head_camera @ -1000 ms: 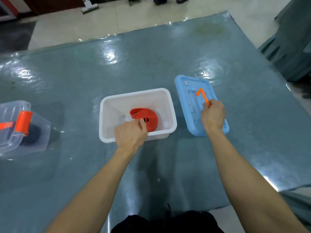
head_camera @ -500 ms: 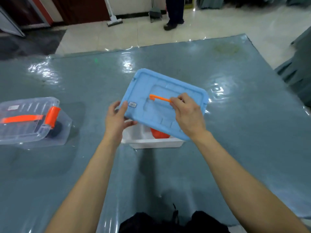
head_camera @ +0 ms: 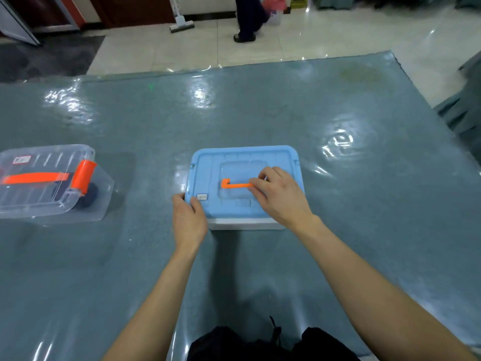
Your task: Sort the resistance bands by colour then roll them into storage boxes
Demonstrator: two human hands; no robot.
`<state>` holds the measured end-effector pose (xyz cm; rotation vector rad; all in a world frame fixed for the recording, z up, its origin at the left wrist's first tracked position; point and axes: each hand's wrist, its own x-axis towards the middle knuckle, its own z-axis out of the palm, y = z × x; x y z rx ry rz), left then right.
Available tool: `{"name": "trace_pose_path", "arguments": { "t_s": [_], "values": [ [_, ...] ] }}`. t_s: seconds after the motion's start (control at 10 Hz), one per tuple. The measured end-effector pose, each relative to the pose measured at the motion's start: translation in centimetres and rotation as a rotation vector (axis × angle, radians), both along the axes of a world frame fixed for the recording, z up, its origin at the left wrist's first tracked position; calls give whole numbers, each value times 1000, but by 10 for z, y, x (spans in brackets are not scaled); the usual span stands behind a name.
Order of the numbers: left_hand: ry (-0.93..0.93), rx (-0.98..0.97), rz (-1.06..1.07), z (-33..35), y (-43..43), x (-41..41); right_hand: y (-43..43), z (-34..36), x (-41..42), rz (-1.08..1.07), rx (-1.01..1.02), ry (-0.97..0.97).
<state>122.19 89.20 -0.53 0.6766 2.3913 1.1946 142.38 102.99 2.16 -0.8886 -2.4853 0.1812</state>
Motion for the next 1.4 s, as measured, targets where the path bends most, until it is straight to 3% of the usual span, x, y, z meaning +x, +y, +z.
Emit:
{"name": "trace_pose_path", "arguments": {
  "t_s": [0.2,0.3,0.4,0.5,0.7,0.9,1.2,1.3,1.4],
  "values": [
    [60,42,-43,-4,-4,7,-14,-10,5,-111,-95,114],
    [67,41,-61,-8,-7,9,-17,-14,9,-272,-67,179],
    [73,38,-70,-13,-10,12,-26,-19,13,-545,-180,108],
    [59,53,-61,-17,-11,13,-33,-22,16,-688,-409,106],
    [-9,78,-6,-12,-10,14,-29,-22,30,-711,-724,270],
    [-7,47,23,-14,1,13,-15,-22,29,-698,-742,396],
    [1,39,8,-15,3,11,-10,-23,29,-673,-724,382],
    [-44,45,-43,-10,4,7,-7,-18,27,-642,-741,378],
    [-172,82,-87,-5,-8,-2,-8,-10,44,-583,-886,369]
  ]
}}
